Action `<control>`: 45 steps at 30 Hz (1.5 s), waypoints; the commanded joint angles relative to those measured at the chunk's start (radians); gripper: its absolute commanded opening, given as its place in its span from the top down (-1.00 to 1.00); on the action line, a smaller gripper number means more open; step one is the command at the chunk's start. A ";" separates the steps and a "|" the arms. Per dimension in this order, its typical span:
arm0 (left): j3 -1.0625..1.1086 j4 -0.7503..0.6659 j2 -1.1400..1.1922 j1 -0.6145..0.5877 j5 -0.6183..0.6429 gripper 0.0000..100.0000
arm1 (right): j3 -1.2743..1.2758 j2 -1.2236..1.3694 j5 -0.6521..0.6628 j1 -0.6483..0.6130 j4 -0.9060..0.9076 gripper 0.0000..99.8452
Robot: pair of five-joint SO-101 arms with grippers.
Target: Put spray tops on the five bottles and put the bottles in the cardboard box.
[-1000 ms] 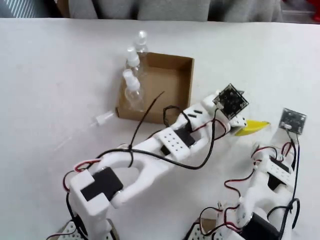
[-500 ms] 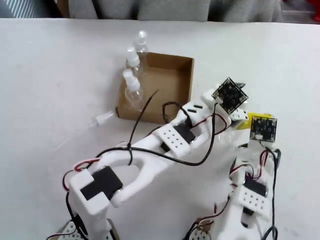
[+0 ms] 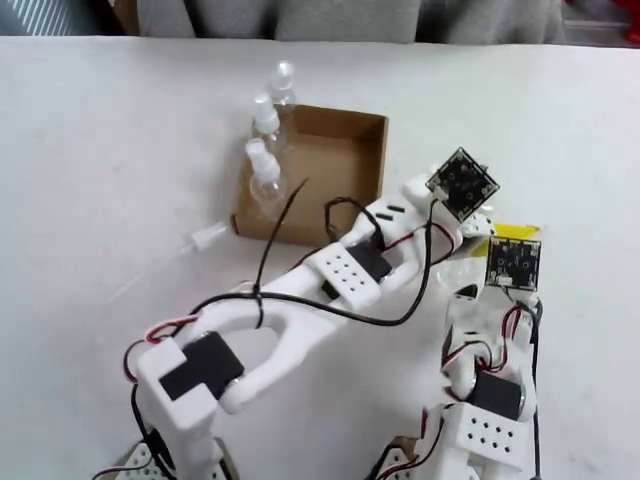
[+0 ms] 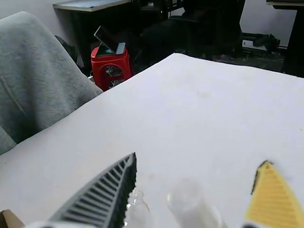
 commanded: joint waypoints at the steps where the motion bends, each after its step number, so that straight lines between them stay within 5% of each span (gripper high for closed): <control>1: -0.052 0.081 -0.127 -0.012 0.003 0.24 | 0.006 -0.018 -0.009 -0.015 0.004 0.45; 14: -0.051 0.244 -0.311 -0.031 0.002 0.24 | 0.020 -0.025 -0.009 -0.015 0.007 0.45; 24: -0.057 0.591 -0.555 -0.113 0.002 0.24 | -0.025 -0.022 -0.009 -0.008 0.008 0.45; 32: -0.048 0.936 -0.743 -0.306 0.011 0.24 | -0.072 -0.027 -0.107 -0.018 0.065 0.46; 38: -0.009 1.244 -0.868 -0.440 0.011 0.24 | -0.236 -0.027 -0.147 -0.071 0.183 0.75; 45: 0.361 1.267 -1.156 -0.710 -0.029 0.24 | -0.342 -0.027 -0.150 -0.154 0.277 0.75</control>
